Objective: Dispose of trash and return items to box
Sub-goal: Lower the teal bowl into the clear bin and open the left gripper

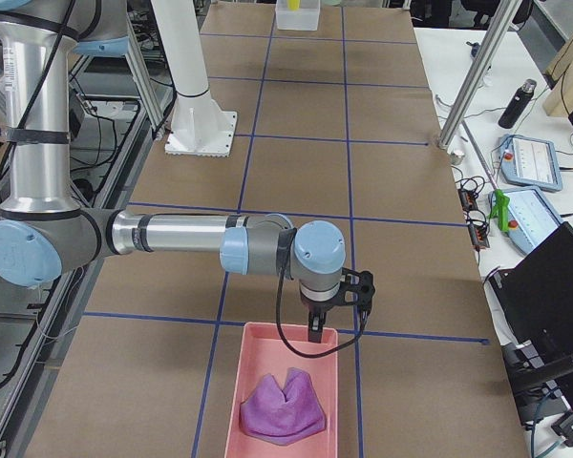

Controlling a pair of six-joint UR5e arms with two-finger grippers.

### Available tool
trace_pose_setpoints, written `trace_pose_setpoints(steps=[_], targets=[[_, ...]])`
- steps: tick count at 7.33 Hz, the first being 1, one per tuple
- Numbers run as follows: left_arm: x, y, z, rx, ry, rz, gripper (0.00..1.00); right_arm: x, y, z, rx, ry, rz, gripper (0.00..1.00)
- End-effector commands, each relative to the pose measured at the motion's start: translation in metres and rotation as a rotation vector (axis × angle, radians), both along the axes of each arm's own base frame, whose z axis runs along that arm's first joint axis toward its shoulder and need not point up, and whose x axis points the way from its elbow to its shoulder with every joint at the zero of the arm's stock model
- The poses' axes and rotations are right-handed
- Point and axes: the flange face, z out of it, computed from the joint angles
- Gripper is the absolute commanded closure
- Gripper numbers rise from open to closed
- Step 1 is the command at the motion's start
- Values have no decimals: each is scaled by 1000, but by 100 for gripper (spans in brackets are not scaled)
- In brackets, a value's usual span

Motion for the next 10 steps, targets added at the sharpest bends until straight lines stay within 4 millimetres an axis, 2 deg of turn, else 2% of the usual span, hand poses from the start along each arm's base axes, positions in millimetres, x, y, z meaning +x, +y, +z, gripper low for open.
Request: trace_pose_setpoints(steps=[1,2,3,4,8,10], targets=[[-28,75,72,-44,19,-5,100,-47,-9,-53,-25,-43,23,0],[-29,102,92,-62,27,-3,100,-58,-9,-69,-32,-48,34,0],[-33,117,114,-99,39,-15,100,-66,-9,-81,-34,-52,38,0],[-41,126,130,-112,44,-29,100,-68,-8,-84,-34,-53,40,0],[-39,139,177,-147,50,-27,100,-71,-7,-88,-29,-65,31,0],[-38,143,187,-122,38,-28,100,-71,-7,-88,-27,-65,30,0]])
